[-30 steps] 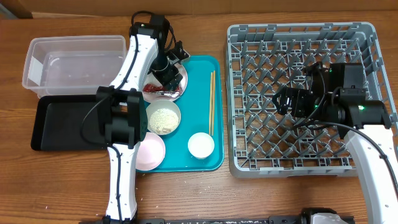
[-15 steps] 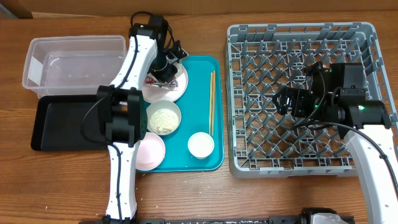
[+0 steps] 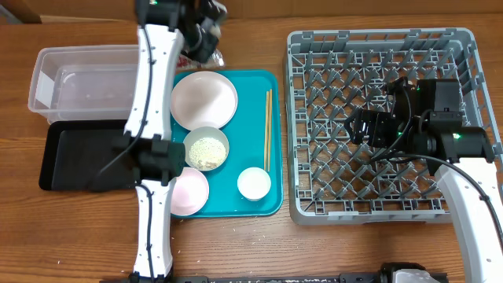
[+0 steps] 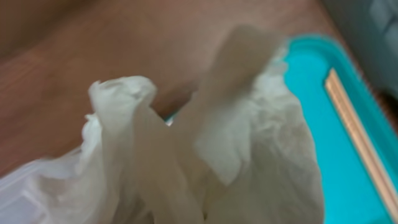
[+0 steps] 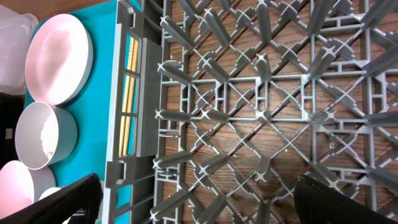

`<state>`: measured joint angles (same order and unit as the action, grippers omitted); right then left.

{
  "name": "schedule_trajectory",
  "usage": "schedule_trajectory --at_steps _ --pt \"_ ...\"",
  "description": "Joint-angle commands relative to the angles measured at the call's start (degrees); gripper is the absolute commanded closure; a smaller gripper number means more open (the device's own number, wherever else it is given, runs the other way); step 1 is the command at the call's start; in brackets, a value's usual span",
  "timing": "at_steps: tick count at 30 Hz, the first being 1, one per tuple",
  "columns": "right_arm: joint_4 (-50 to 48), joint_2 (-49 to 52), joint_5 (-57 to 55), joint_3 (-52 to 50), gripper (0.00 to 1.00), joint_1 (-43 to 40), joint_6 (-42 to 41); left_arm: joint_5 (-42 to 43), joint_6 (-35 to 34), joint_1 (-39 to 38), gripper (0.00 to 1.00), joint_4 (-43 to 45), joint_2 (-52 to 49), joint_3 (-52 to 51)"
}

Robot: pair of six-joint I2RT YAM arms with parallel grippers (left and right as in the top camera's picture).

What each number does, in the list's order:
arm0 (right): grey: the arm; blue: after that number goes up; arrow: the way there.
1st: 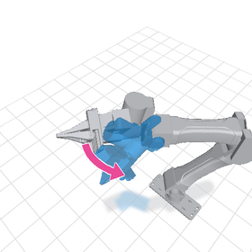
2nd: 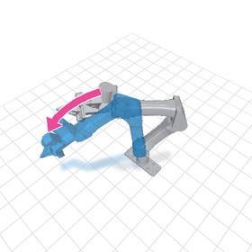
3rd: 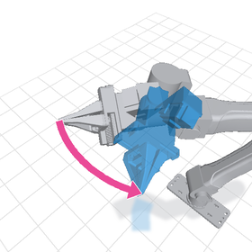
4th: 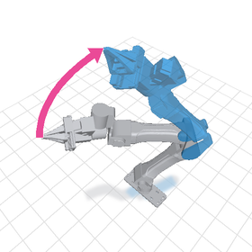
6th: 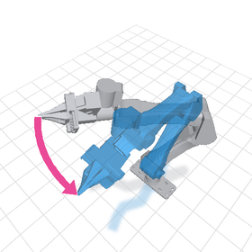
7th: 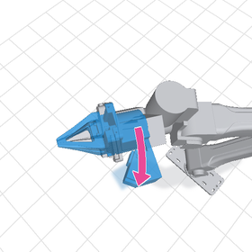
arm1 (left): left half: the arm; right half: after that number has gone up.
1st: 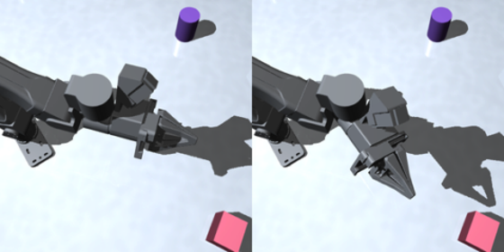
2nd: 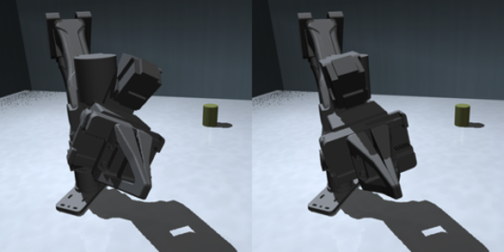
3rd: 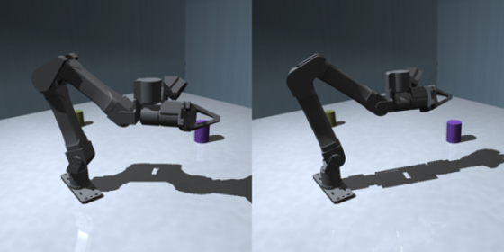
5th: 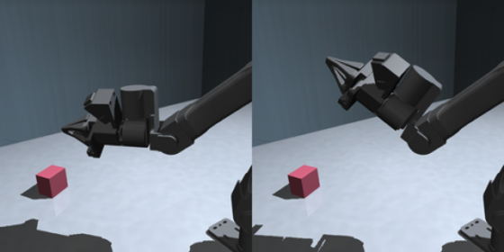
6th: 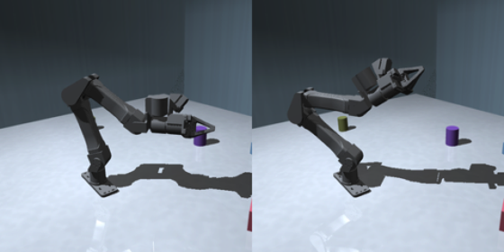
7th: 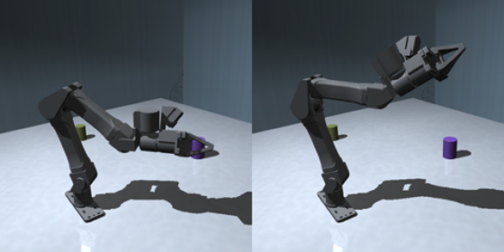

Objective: Sort waste into correct bins and load items into the dishwasher
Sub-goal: 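Carry the tissue and wrapper left and drop them into the clear bin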

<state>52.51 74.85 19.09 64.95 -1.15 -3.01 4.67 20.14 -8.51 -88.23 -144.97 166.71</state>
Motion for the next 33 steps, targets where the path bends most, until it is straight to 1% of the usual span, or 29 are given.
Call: schedule_trajectory --at_steps 1,3,6,10,12,13,14,17,18,19,20,21,22,24,27,31,32,33 --pt "-0.52 -0.33 0.28 1.29 0.0 -0.15 0.04 -2.67 -11.93 4.87 0.96 -4.26 3.76 9.03" --pt "-0.76 -0.33 0.28 1.29 0.0 -0.15 0.04 -5.18 -17.27 8.98 0.96 -7.1 4.07 10.51" --pt "-1.01 -0.33 0.28 1.29 0.0 -0.15 0.04 -5.29 -22.91 16.28 0.96 -8.55 3.48 9.51" --pt "-0.98 -0.33 0.28 1.29 0.0 -0.15 0.02 -4.85 -27.93 23.37 0.96 -6.16 2.23 5.29" --pt "-0.98 -0.33 0.31 1.29 0.0 -0.15 0.02 -4.63 -28.09 25.77 0.96 -4.17 2.14 0.57" --pt "-0.98 -0.33 0.31 1.29 0.0 -0.15 0.02 -5.11 -27.8 26.71 0.83 -2.38 2.14 -2.45" --pt "-0.98 -0.33 0.31 1.29 0.0 -0.15 0.02 -5.79 -27.8 27.08 0.78 -0.76 2.14 -3.98" --pt "-0.98 -0.33 0.28 1.29 0.0 -0.15 0.02 -6.93 -27.41 27.67 0.73 4.02 2.14 -7.5" --pt "-0.94 -0.33 0.31 1.29 0.0 -0.15 0.02 -6.93 -27.41 27.74 0.67 6.43 2.14 -8.9" --pt "-0.76 -0.33 0.31 1.29 0.0 -0.15 0.02 -6.67 -27.41 27.71 0.52 8.11 2.14 -9.42" --pt "-0.57 -0.33 0.31 1.29 0.0 -0.15 0.02 -6.54 -27.41 27.54 0.22 9.05 2.16 -9.33" --pt "-0.5 -0.33 0.31 1.29 0.0 -0.15 0.02 -6.54 -27.41 27.54 0.15 8.98 2.16 -9.14" --pt "-0.48 -0.33 0.31 1.29 0.0 -0.15 0.02 -6.1 -27.32 27.56 0.0 8.5 2.19 -8.87" --pt "-0.52 -0.33 0.31 1.29 0.0 -0.15 0.02 -2.32 -23.65 27.56 0.0 5.46 2.27 -7.08" --pt "-0.52 -0.33 0.31 1.29 0.0 -0.15 0.02 1.44 -22.86 27.56 0.0 0.7 2.29 -2.14" --pt "-0.09 -0.33 0.31 1.29 0.0 -0.15 0.02 9.64 -21.29 27.63 0.0 -7.63 3.41 11.3" --pt "0.35 -0.33 0.31 1.29 0.0 -0.15 0.02 11.08 -19.93 27.63 0.0 -8.59 5.03 13.18" --pt "0.81 -0.33 0.31 1.29 0.0 -0.15 0.02 11.76 -18.84 27.63 0.0 -8.59 8.31 12.68"
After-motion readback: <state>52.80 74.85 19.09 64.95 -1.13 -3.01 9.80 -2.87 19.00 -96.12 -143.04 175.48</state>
